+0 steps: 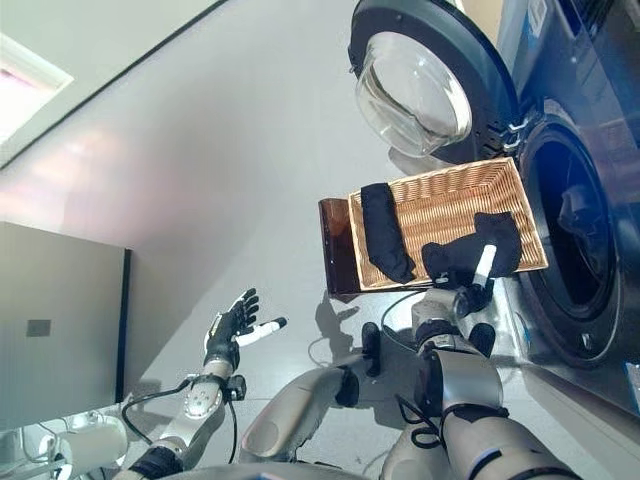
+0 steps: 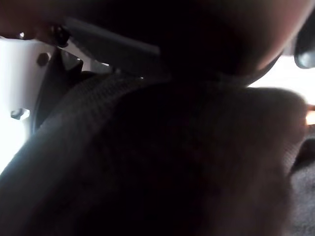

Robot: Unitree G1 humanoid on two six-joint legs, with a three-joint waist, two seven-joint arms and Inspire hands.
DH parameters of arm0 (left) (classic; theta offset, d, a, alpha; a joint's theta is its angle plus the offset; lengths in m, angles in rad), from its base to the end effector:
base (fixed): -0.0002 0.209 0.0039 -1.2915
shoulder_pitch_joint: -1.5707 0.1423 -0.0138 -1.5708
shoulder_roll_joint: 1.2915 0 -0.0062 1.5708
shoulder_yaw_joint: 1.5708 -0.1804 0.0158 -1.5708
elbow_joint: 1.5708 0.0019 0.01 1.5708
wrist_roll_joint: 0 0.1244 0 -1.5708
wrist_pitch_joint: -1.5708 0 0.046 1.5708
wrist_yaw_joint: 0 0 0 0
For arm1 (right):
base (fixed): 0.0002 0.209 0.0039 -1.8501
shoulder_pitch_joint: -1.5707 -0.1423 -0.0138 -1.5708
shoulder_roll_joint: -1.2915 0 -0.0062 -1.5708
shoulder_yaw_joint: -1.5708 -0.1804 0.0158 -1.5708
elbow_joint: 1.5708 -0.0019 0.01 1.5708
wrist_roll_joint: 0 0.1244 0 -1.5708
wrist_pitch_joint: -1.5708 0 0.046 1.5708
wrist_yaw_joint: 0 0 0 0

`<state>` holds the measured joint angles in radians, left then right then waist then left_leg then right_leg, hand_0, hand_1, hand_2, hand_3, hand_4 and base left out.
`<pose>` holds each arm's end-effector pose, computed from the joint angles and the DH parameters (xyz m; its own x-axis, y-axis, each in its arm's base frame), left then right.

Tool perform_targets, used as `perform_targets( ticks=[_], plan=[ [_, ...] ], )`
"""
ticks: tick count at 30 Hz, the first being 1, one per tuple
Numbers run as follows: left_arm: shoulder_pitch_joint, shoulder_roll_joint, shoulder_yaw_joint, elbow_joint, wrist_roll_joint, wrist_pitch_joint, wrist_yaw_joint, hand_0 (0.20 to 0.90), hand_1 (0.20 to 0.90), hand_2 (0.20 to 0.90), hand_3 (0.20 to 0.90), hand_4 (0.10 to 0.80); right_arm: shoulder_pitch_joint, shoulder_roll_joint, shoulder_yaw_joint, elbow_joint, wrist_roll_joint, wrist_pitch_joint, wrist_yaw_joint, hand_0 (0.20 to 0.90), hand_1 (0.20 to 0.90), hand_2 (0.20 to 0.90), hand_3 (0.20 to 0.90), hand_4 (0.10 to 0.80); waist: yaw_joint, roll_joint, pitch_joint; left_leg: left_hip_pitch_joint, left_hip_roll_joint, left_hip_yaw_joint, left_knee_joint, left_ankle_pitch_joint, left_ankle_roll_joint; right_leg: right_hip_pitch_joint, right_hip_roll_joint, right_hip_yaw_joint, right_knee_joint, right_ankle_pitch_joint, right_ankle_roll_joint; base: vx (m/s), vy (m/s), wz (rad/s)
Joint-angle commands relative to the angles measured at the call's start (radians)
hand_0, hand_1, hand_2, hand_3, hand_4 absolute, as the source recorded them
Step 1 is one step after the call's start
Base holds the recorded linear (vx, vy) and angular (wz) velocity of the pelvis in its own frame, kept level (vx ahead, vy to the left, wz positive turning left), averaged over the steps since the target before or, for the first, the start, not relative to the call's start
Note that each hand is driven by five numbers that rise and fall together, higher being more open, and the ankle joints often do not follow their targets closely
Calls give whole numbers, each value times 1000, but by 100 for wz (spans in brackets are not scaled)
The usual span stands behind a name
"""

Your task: Pick up the clothes and place them into the washing machine

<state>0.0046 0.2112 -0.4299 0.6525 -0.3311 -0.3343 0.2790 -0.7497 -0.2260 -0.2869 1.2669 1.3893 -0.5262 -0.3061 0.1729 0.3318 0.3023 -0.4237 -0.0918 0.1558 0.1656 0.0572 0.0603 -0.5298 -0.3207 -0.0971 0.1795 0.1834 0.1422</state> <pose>0.1434 0.1495 -0.0491 0.9206 0.0587 -0.3860 -0.0417 0.9978 0.0523 0.2821 -0.2263 0.0393 0.5207 -0.6491 -0.5546 0.6882 -0.0654 0.7226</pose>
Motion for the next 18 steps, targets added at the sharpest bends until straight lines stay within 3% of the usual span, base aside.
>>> perform_targets(
  ticks=[1, 2, 3, 4, 7, 8, 11, 15, 18],
  plan=[
    [-20, 31, 13, -12, -19, -74, 8, 900, 900, 900, 900, 800, -100, -190, 1, -167, -135, -76, -40, 200, 200, 200, 200, 300, 1, 47, -15, -72, 19, -30, 32, -27, -86, 20, 32, 5, 125, -200, -51, 10, 36, 1],
    [-17, 44, 26, -16, -27, -81, 5, 900, 900, 900, 900, 800, -152, -285, 20, -196, -191, -69, -64, 200, 200, 200, 200, 300, 1, 46, -21, -72, 17, -28, 30, -26, -88, 16, 32, 10, 123, -197, -50, 7, 35, 4],
    [-23, 38, 26, -16, -29, -81, 4, 900, 900, 900, 900, 800, -164, -293, 23, -193, -200, -65, -75, 200, 200, 200, 200, 300, 3, 52, -17, -73, 17, -26, 29, -26, -87, 14, 32, 12, 124, -197, -49, 8, 57, 7],
    [-11, 64, 27, -36, -43, -93, 1, 900, 900, 900, 900, 800, -256, -425, 73, -265, -254, -86, -119, 200, 200, 200, 200, 300, 6, 52, -29, -71, 14, -22, 20, -22, -90, 7, 31, 16, 118, -191, -45, 3, 66, 7],
    [9, 85, 28, -45, -61, -96, 6, 900, 900, 900, 900, 800, -396, -578, 154, -346, -318, -101, -175, 203, 203, 203, 203, 302, 5, 53, -36, -75, 9, -11, 7, -15, -92, -18, 30, 30, 121, -182, -42, 0, 68, -4],
    [7, 90, 25, -40, -62, -93, 10, 900, 900, 900, 900, 800, -430, -616, 193, -323, -351, -84, -205, 900, 900, 900, 900, 800, 2, 49, -41, -74, 8, -8, -1, -13, -93, -26, 31, 36, 123, -180, -41, 16, 48, -14],
    [-11, 71, 24, -13, -83, -81, 17, 900, 900, 900, 900, 800, -445, -591, 230, -272, -358, -53, -219, 900, 900, 900, 900, 800, -5, 53, -41, -73, 9, 1, -14, -6, -95, -32, 33, 45, 120, -176, -40, 26, 26, -16],
    [-22, 34, 23, 33, -111, -73, -14, 900, 900, 900, 900, 800, -371, -508, 252, -101, -371, 63, -123, 900, 900, 900, 900, 800, -21, 54, -41, -62, 11, 13, -16, -7, -94, -28, 41, 54, 110, -169, -44, 27, 10, -9],
    [-16, -7, 36, 82, -135, -61, -42, 900, 900, 900, 900, 800, -230, -346, 201, -25, -355, 88, -66, 900, 900, 900, 900, 800, -25, 62, -36, -65, 16, 14, -7, -9, -92, -24, 42, 50, 114, -170, -49, -10, -6, -10]
  ],
)
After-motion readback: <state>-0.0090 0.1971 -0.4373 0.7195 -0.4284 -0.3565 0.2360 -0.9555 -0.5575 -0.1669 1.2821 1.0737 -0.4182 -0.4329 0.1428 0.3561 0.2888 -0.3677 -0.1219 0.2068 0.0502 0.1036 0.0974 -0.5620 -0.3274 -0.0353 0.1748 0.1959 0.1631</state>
